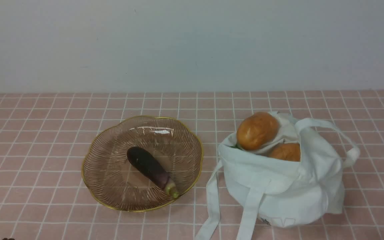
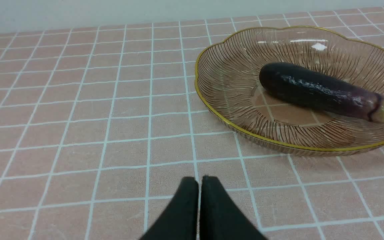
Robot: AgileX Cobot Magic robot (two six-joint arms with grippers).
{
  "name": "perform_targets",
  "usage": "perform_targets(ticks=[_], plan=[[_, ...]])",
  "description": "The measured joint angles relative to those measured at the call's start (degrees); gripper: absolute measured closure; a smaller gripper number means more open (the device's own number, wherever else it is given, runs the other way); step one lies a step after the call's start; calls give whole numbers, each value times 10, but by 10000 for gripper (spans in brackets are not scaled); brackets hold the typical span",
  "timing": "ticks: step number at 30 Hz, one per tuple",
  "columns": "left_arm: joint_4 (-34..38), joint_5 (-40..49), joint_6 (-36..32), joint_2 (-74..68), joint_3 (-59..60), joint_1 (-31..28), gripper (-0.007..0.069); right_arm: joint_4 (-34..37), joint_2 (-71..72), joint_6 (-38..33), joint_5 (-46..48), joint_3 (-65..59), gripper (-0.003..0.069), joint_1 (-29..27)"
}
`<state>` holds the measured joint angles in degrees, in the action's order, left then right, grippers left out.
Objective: Take vegetables from bag on pink coffee tablecloth place on plate.
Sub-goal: 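Reach into the bag and grasp the item inside with the right gripper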
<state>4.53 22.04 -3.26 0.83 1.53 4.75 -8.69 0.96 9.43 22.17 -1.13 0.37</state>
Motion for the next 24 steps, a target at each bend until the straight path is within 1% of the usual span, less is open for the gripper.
perform_targets(ticks=[21,23,24], plan=[[0,0,0,0,0,0,630,0,0,0,0,0,672,0],[0,0,0,0,0,0,630,15,0,3,-7,0,672,0],[0,0,0,0,0,0,630,41,0,13,-29,-4,672,0]])
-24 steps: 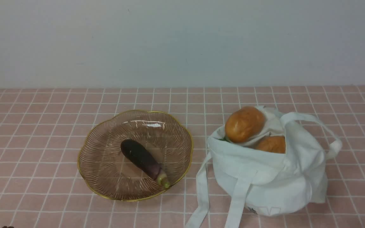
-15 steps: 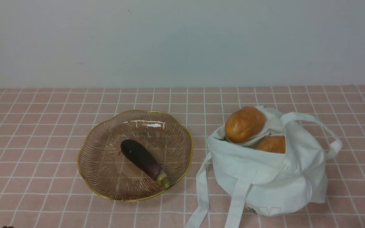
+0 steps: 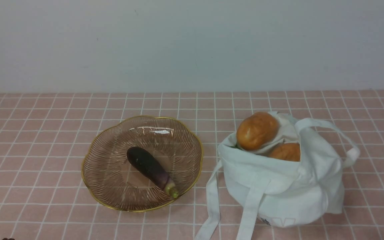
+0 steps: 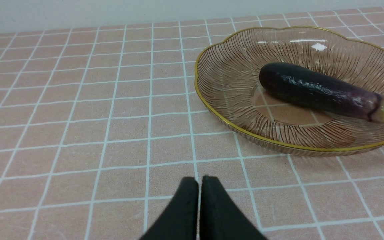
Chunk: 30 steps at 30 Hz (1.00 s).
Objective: Take vegetables from bag on pink coffee tablecloth place on plate.
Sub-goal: 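Reach into the bag and grasp the item inside with the right gripper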
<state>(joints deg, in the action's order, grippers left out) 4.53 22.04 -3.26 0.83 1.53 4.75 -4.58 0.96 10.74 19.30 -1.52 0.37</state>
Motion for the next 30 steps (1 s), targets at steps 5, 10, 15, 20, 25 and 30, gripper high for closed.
perform_targets(ticks=[5,10,15,20,25,30], plan=[[0,0,0,0,0,0,630,170,0,82,-139,-2,672,0],[0,0,0,0,0,0,630,283,0,108,-207,-2,672,0],[0,0,0,0,0,0,630,322,0,142,-259,-1,672,0],[0,0,0,0,0,0,630,278,-13,176,-217,108,672,20],[0,0,0,0,0,0,630,162,-117,173,-87,286,672,57],[0,0,0,0,0,0,630,99,-349,66,190,539,672,139]])
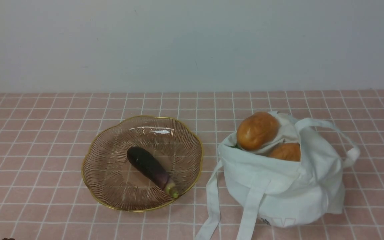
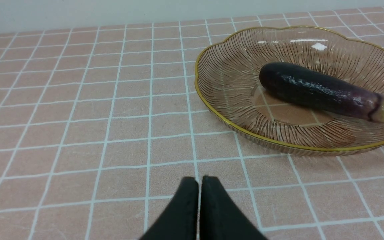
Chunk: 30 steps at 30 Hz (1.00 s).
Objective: Take vegetables from bag on pink coffee tablecloth place on plate.
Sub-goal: 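Reach into the bag and grasp the item inside with the right gripper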
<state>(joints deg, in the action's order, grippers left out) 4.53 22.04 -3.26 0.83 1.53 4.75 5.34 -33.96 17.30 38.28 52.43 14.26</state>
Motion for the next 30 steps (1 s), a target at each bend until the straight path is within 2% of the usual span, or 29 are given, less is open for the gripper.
perform_targets(ticks=[4,6,10,16,21,23,27,28,30], plan=[[0,0,0,0,0,0,630,1,-174,-67,171,146,672,51],[0,0,0,0,0,0,630,10,-265,-83,228,213,672,67],[0,0,0,0,0,0,630,26,-399,-100,281,308,672,87],[0,0,0,0,0,0,630,41,-547,-103,311,404,672,114],[0,0,0,0,0,0,630,33,-649,-74,331,452,662,116],[0,0,0,0,0,0,630,27,-687,-65,331,470,643,116],[0,0,0,0,0,0,630,29,-768,-42,331,510,518,108],[0,0,0,0,0,0,630,31,-774,-41,331,515,510,106],[0,0,0,0,0,0,630,42,-798,-27,330,523,400,91]])
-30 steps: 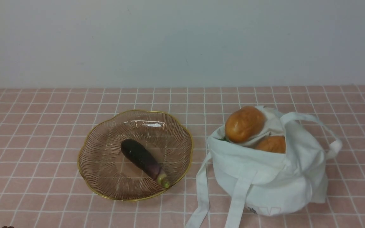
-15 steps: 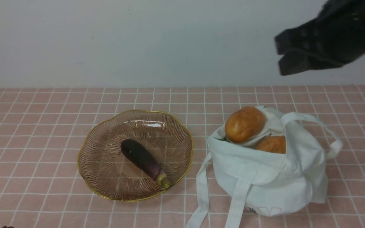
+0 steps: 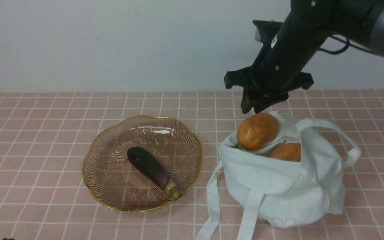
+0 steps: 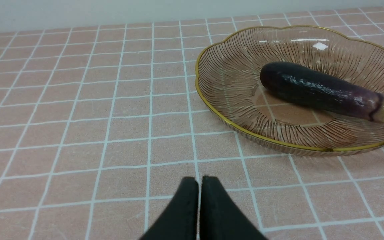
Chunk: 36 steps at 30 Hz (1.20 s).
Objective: Take vegetables from bag on pink coffee tablecloth place on plate.
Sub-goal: 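Reach into the bag and grasp the item inside with the right gripper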
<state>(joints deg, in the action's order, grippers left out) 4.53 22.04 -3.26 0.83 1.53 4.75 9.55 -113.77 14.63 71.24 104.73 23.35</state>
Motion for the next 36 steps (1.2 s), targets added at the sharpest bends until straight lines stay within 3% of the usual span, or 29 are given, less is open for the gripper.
perform_targets(ticks=[5,8,10,21,36], plan=[[0,0,0,0,0,0,630,-4,-15,17,0,2,149,-29],[0,0,0,0,0,0,630,-21,-16,21,0,5,33,-35],[0,0,0,0,0,0,630,-19,-20,28,0,6,-6,-34],[0,0,0,0,0,0,630,13,-50,75,-1,6,-31,-31],[0,0,0,0,0,0,630,54,-69,169,-3,6,-13,-70]])
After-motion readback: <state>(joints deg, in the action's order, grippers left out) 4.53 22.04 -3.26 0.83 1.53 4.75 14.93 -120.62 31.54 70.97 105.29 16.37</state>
